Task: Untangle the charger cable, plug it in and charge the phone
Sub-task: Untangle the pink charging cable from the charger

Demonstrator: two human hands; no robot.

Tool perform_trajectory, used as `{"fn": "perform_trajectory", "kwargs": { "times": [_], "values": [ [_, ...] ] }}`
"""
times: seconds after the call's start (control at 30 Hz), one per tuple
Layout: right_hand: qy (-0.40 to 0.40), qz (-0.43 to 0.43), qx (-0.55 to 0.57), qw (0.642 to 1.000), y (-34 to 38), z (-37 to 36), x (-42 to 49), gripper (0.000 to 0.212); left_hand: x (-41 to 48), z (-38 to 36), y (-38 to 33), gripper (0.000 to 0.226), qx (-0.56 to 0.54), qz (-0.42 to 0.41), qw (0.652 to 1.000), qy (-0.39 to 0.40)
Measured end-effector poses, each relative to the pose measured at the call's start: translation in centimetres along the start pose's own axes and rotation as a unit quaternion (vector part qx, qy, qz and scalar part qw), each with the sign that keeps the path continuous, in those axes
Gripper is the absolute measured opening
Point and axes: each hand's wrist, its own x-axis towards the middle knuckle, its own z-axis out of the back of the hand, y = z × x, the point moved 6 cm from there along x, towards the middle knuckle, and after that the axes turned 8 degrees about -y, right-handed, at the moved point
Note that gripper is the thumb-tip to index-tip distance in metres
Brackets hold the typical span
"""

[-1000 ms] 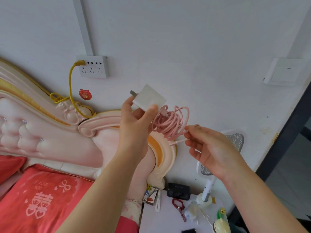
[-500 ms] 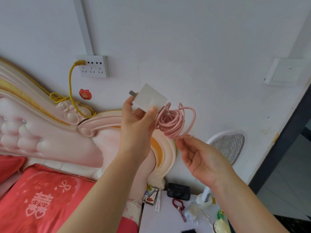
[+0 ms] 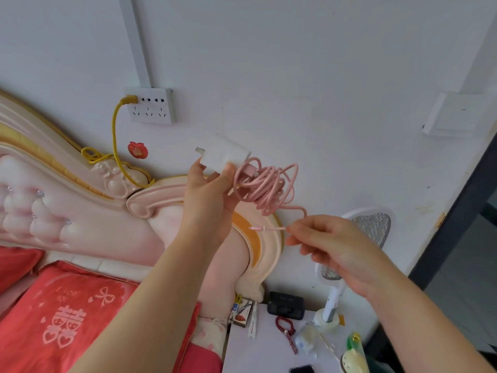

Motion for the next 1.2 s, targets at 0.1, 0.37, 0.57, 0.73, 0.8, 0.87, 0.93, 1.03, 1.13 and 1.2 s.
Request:
{"fn": "perform_trajectory", "kwargs": {
  "times": [0.1, 0.37, 0.57, 0.73, 0.8, 0.87, 0.93, 1.03, 1.13, 1.2],
  "values": [
    [-0.082, 0.131, -0.052, 0.987, 2.7, 2.8, 0.0, 0.005, 0.5, 0.2, -0.3, 0.010, 0.008, 0.016, 1.000, -0.004],
    [-0.094, 0.320, -0.140, 0.932, 6.9, 1.7, -0.6, 0.044, 0.5, -0.6, -1.1, 0.035, 0.059, 0.043, 0.997, -0.010],
    [-0.071, 0.425, -0.315, 0.845, 7.1, -2.4, -1.3, 0.092, -0.1, -1.3, -1.1, 0.042, 0.108, 0.041, 0.993, -0.036],
    [-0.095, 0.354, -0.196, 0.910, 6.9, -2.1, 0.0, 0.065, -0.3, -1.7, -1.2, 0.034, 0.133, 0.046, 0.990, -0.023],
    [-0.063, 0.308, -0.128, 0.941, 6.6, -1.9, 0.5, 0.056, -0.5, -2.0, -1.3, 0.034, 0.135, 0.047, 0.990, -0.012],
    [-0.033, 0.270, -0.087, 0.958, 6.2, -2.1, 0.9, 0.053, -0.8, -2.3, -1.2, 0.035, 0.147, 0.044, 0.988, 0.010],
    [-0.007, 0.239, -0.063, 0.969, 5.8, -2.3, 1.3, 0.058, -0.9, -2.5, -1.2, 0.033, 0.148, 0.044, 0.988, 0.026],
    [0.019, 0.205, -0.021, 0.978, 5.3, -2.5, 1.6, 0.061, -1.0, -2.7, -1.1, 0.025, 0.170, 0.045, 0.983, 0.056],
    [0.013, 0.174, 0.016, 0.984, 5.0, -1.9, 1.8, 0.070, -1.0, -2.6, -1.5, 0.022, 0.177, 0.028, 0.982, 0.053],
    [0.010, 0.159, 0.027, 0.987, 4.9, -1.2, 2.0, 0.067, -0.7, -2.2, -1.9, 0.025, 0.160, 0.022, 0.986, 0.037]
  ]
}}
